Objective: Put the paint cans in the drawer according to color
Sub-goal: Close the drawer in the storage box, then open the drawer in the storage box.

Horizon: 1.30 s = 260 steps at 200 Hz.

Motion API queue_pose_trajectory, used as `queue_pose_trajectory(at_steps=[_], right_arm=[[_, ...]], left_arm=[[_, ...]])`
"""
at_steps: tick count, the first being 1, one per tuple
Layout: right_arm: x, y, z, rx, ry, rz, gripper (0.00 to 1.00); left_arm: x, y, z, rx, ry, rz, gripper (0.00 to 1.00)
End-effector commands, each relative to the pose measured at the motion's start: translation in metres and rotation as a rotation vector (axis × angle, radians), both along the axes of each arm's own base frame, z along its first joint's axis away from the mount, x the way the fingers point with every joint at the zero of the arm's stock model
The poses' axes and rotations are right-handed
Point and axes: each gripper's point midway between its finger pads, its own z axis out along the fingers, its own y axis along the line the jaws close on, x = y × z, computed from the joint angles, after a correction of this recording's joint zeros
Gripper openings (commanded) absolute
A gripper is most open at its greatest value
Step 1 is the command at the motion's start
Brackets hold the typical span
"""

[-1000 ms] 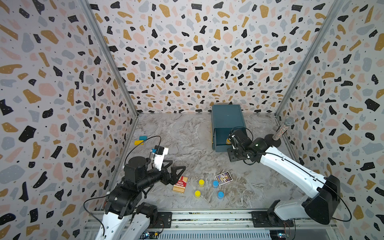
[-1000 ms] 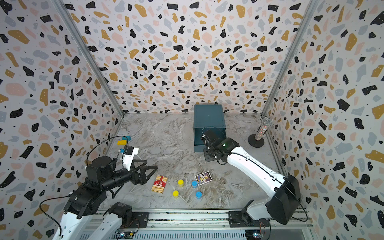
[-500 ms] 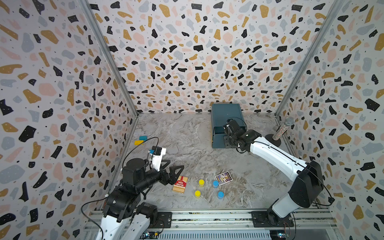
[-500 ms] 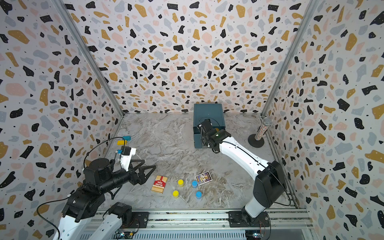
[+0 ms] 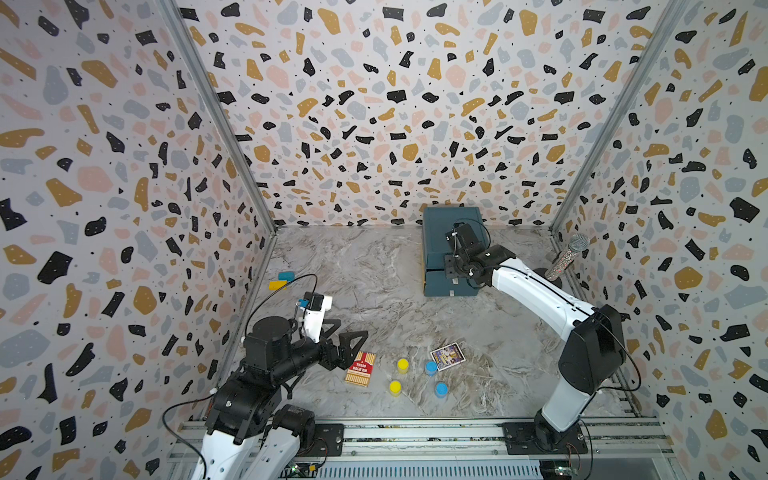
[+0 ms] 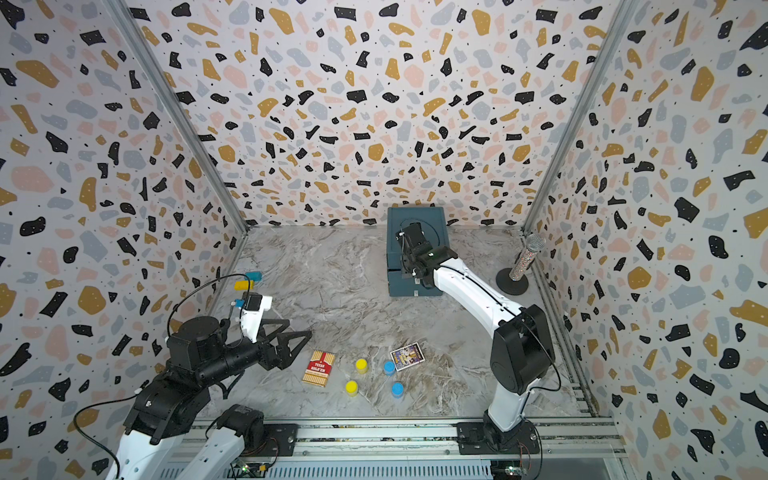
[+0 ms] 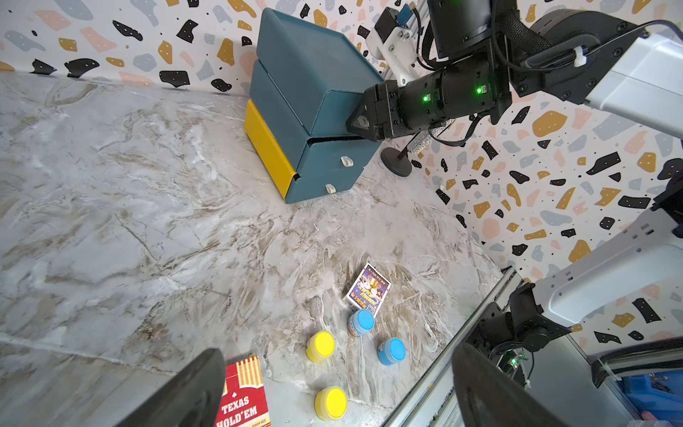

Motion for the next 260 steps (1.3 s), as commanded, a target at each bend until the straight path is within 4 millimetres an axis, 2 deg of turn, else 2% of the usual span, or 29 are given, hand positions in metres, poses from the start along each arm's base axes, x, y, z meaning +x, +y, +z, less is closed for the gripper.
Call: queue_pose_trajectory(at_steps=[1, 33, 52, 60, 79, 125, 157, 206, 211, 233, 260], right_arm=[[0.005, 0.001, 0.016, 0.041, -0.039, 0.000, 0.59], [-0.011, -0.003, 0.018, 0.092, -0.044, 0.002, 0.59], [-0.027, -0.009, 0.007, 0.140, -0.048, -0.010, 0.55], [-0.034, -0.012, -0.003, 0.159, -0.045, -0.014, 0.53], [-0.040, -0.014, -0.023, 0.190, -0.051, -0.029, 0.49], [-0.023, -0.010, -0.041, 0.157, -0.056, -0.047, 0.48], [-0.017, -0.011, -0.056, 0.151, -0.066, -0.074, 0.43], [-0.011, -0.015, -0.058, 0.145, -0.153, -0.067, 0.35], [-0.007, -0.013, -0.053, 0.165, -0.186, -0.065, 0.34], [-0.010, -0.014, -0.053, 0.181, -0.205, -0.071, 0.30], [-0.027, -0.023, -0.047, 0.269, -0.204, -0.123, 0.33]], left_arm=[[0.003, 0.001, 0.002, -0.004, -0.018, 0.007, 0.98], [0.002, 0.001, 0.002, -0.003, -0.020, 0.009, 0.98], [0.003, 0.002, 0.003, -0.004, -0.023, 0.012, 0.98], [0.002, 0.001, 0.003, -0.003, -0.021, 0.009, 0.98], [0.002, 0.001, 0.003, -0.004, -0.021, 0.009, 0.98], [0.001, 0.001, 0.004, -0.005, -0.027, 0.009, 0.98], [0.001, 0.001, 0.004, -0.005, -0.028, 0.009, 0.98], [0.002, 0.001, 0.004, -0.005, -0.026, 0.008, 0.98], [0.002, 0.001, 0.004, -0.005, -0.026, 0.008, 0.98], [0.002, 0.002, 0.004, -0.004, -0.028, 0.010, 0.98], [0.002, 0.001, 0.004, -0.004, -0.028, 0.010, 0.98]])
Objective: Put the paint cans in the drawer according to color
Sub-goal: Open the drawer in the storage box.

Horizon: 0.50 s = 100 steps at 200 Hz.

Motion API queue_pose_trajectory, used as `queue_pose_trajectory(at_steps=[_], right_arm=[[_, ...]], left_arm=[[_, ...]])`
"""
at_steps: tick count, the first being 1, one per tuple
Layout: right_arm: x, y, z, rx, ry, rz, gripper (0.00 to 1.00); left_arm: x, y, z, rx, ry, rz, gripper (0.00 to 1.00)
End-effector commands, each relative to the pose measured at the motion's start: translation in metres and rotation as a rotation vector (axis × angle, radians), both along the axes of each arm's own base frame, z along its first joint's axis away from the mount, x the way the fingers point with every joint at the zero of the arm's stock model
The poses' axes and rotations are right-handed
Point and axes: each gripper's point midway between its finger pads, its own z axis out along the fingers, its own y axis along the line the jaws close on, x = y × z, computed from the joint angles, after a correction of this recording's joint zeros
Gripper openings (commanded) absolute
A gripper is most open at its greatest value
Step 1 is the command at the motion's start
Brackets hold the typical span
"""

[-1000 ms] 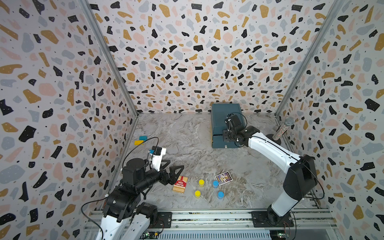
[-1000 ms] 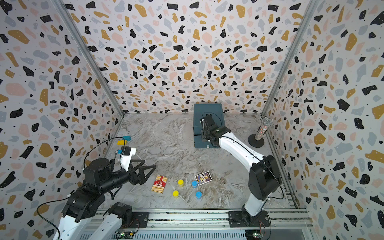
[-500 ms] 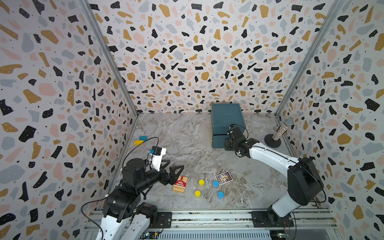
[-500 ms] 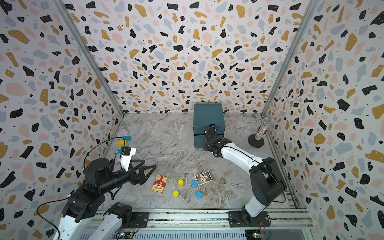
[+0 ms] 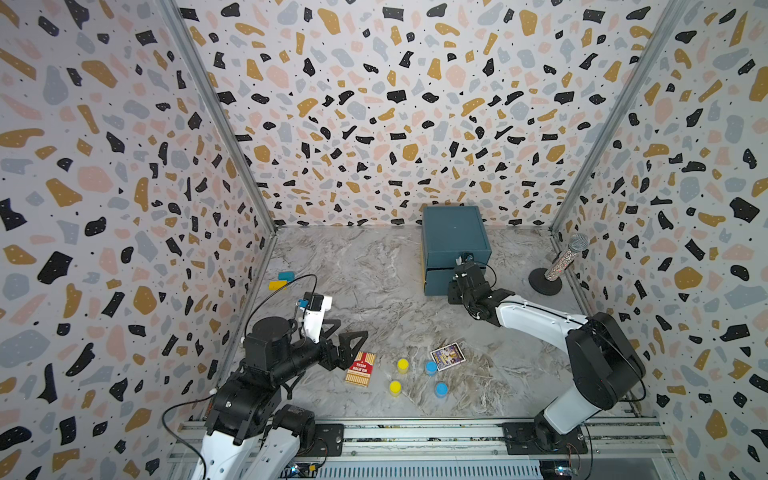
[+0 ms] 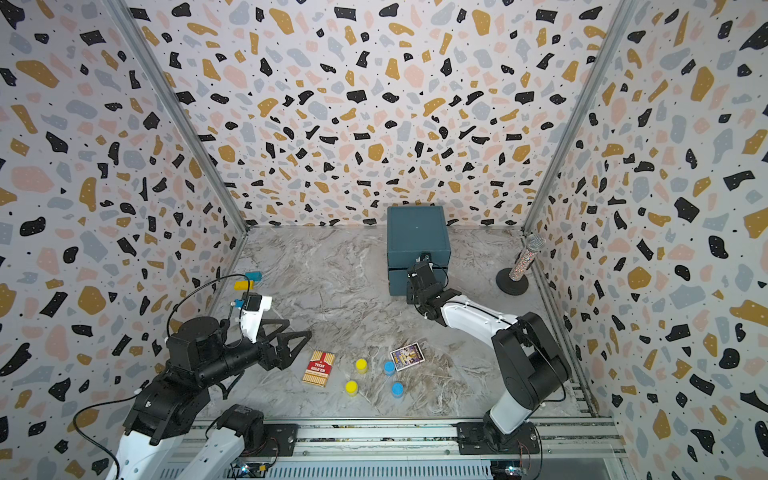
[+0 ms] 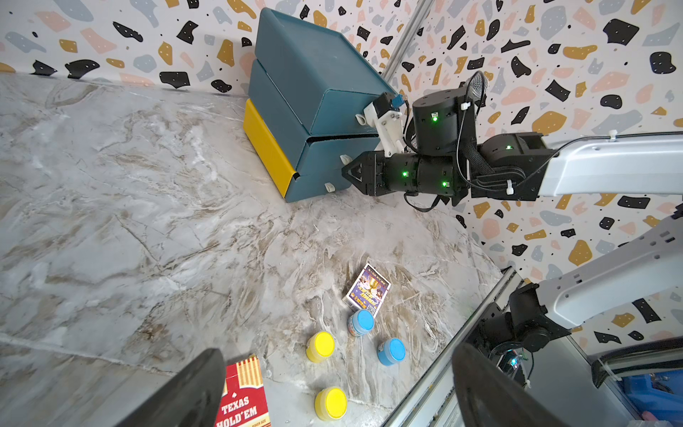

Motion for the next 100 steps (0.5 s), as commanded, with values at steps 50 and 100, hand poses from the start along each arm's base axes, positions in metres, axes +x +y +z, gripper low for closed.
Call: queue_pose_trajectory(at_steps=[50, 100], right_arm=[[-0.036, -0.020, 0.045, 0.486, -0.017, -0.225, 0.36], [-0.033, -0.016, 0.032, 0.868, 0.129, -0.419, 0.36]], left_arm=[[0.001, 0.001, 0.004, -0.004, -0.026, 0.009, 0.98], [0.000, 0.001, 0.005, -0.006, -0.034, 0.007, 0.98]])
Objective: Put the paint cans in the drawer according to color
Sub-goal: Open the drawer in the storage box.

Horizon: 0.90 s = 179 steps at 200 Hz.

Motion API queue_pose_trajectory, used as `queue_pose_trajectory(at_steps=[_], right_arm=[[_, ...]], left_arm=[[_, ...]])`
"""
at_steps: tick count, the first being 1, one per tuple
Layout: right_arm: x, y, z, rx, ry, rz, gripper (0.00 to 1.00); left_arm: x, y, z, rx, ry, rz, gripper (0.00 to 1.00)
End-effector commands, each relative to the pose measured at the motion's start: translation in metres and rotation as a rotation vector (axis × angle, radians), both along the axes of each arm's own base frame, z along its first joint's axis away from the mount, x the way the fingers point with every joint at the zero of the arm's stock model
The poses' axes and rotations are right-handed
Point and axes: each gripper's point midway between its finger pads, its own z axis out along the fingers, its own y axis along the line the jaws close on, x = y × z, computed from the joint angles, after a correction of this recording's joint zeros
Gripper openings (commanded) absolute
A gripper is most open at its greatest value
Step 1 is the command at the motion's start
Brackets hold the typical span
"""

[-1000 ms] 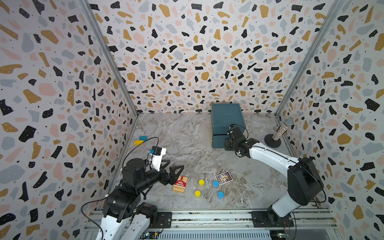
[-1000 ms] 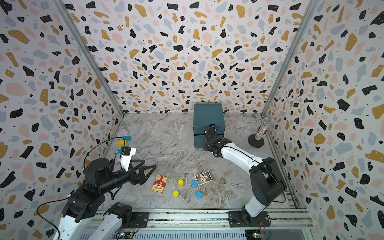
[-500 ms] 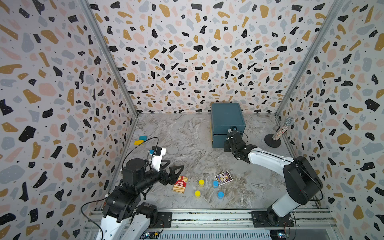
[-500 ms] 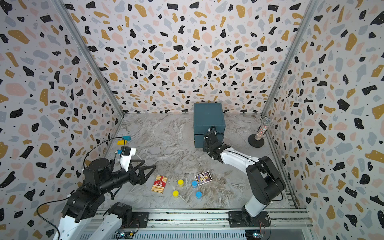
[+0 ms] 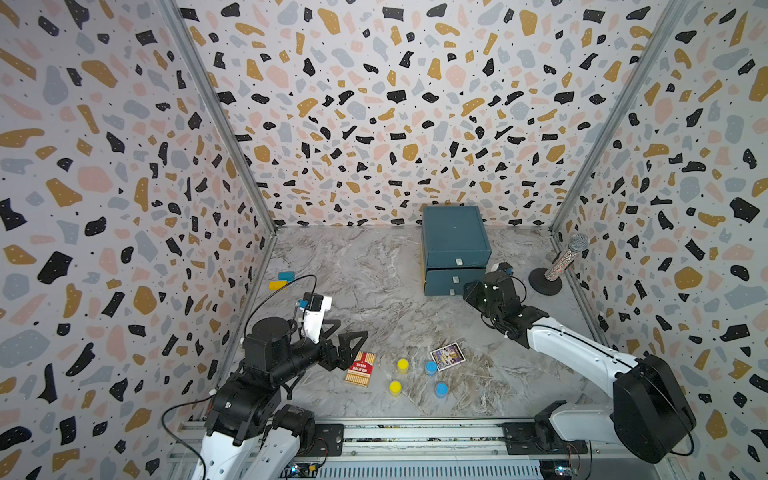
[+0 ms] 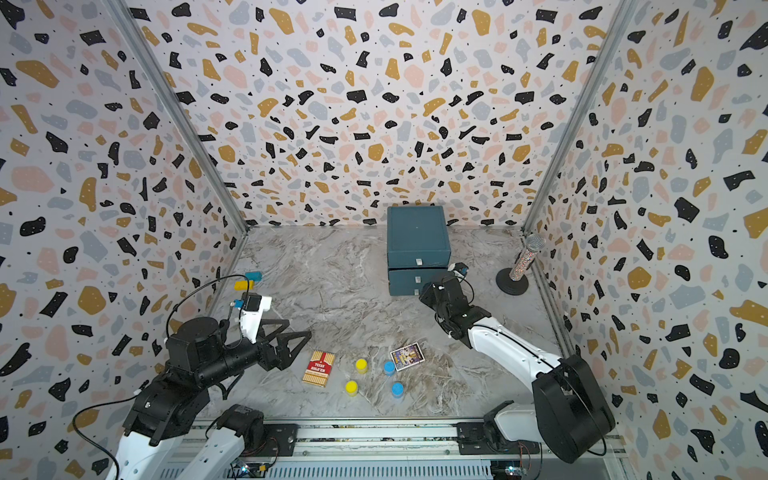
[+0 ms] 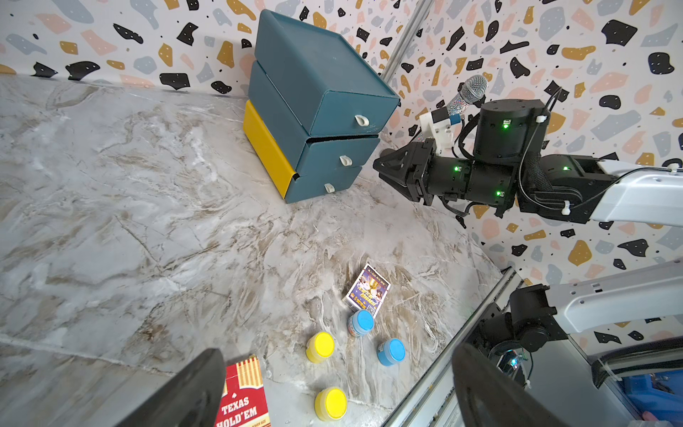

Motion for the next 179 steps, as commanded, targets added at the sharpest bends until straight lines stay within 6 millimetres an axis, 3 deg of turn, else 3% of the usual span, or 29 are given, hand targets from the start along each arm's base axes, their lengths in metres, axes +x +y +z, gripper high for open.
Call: queue_pose_trajectory(at_steps=[1, 36, 74, 179], right_arm=[[0.002, 0.009, -0.005, 0.276, 0.075, -0.096, 0.36], [0.026, 0.020, 0.012, 0.443, 0.010, -0.127, 0.36], [0.038, 0.025, 0.001, 0.510, 0.027, -0.159, 0.36], [0.064, 0.029, 0.007, 0.567, -0.031, -0.146, 0.33]], left_arm=[[0.001, 0.001, 0.004, -0.005, -0.029, 0.007, 0.98], [0.000, 0.001, 0.005, -0.007, -0.034, 0.005, 0.98], [-0.001, 0.001, 0.006, -0.008, -0.040, 0.003, 0.98], [-0.001, 0.001, 0.006, -0.008, -0.039, 0.003, 0.98]])
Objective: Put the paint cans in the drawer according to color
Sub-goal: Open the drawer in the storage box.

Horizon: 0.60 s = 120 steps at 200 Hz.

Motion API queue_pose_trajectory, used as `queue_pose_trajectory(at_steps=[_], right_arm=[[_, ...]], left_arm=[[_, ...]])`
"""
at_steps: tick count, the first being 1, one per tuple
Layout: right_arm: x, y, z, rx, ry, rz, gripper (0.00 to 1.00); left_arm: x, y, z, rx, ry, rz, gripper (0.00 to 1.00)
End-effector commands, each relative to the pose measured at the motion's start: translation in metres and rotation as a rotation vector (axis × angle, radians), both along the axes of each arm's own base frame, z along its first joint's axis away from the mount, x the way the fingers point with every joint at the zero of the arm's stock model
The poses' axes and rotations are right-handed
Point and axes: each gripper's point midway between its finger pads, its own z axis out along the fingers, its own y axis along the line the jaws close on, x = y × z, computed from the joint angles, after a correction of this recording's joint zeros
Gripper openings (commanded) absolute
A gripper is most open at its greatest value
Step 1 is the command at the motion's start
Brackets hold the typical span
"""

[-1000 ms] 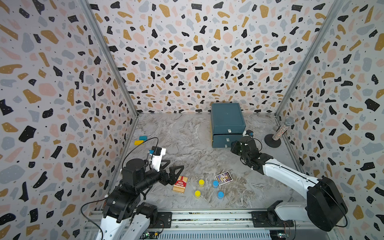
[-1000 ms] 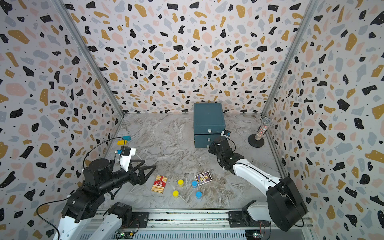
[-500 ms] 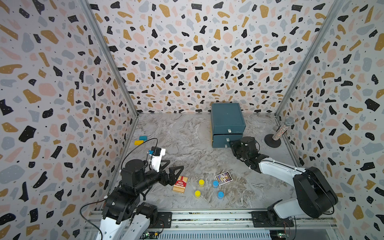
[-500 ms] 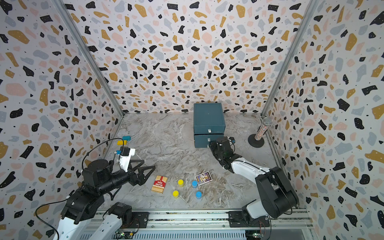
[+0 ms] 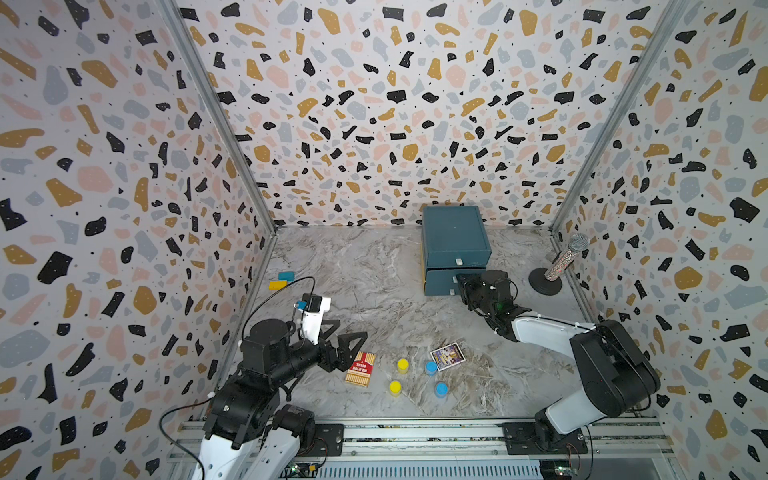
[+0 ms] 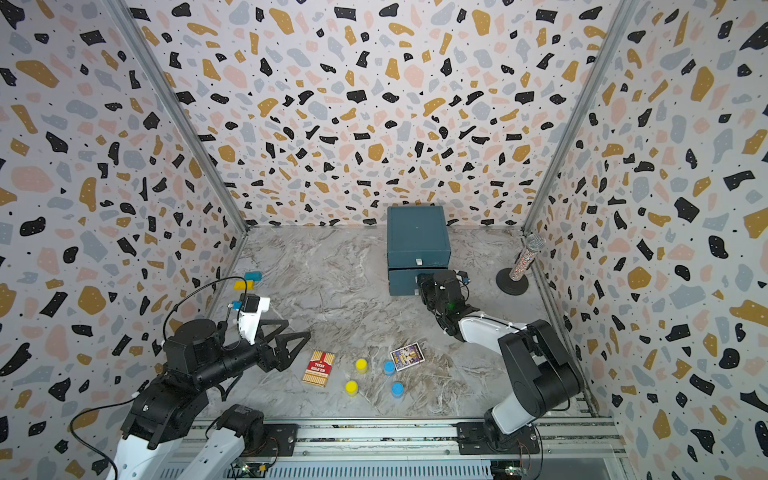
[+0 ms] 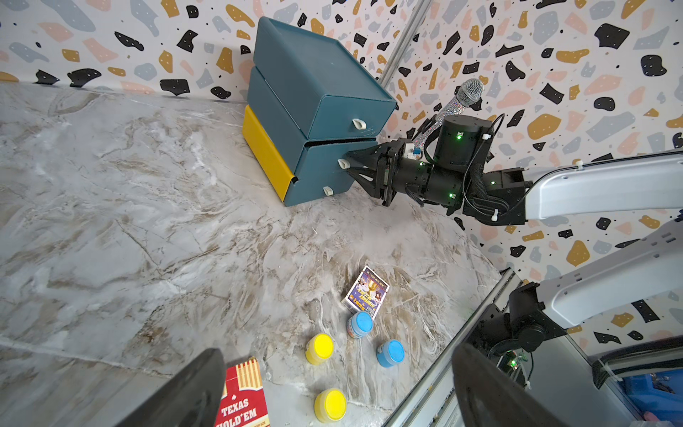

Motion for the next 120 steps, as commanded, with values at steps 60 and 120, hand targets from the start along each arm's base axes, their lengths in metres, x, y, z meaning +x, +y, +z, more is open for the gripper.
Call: queue_pose_trajectory(at_steps=[60, 120], right_arm=[[0.0142, 0.0099, 0.0174, 0.056, -0.047, 0.013, 0.29], [0.0158, 0.0081, 0.0147, 0.042, -0.053, 0.005, 0.05]], left_arm=[[0.0017, 0.0002, 0.0029, -0.004, -0.023, 0.002, 0.98], [0.0016, 0.0002, 0.0035, -0.005, -0.024, 0.002, 0.98]])
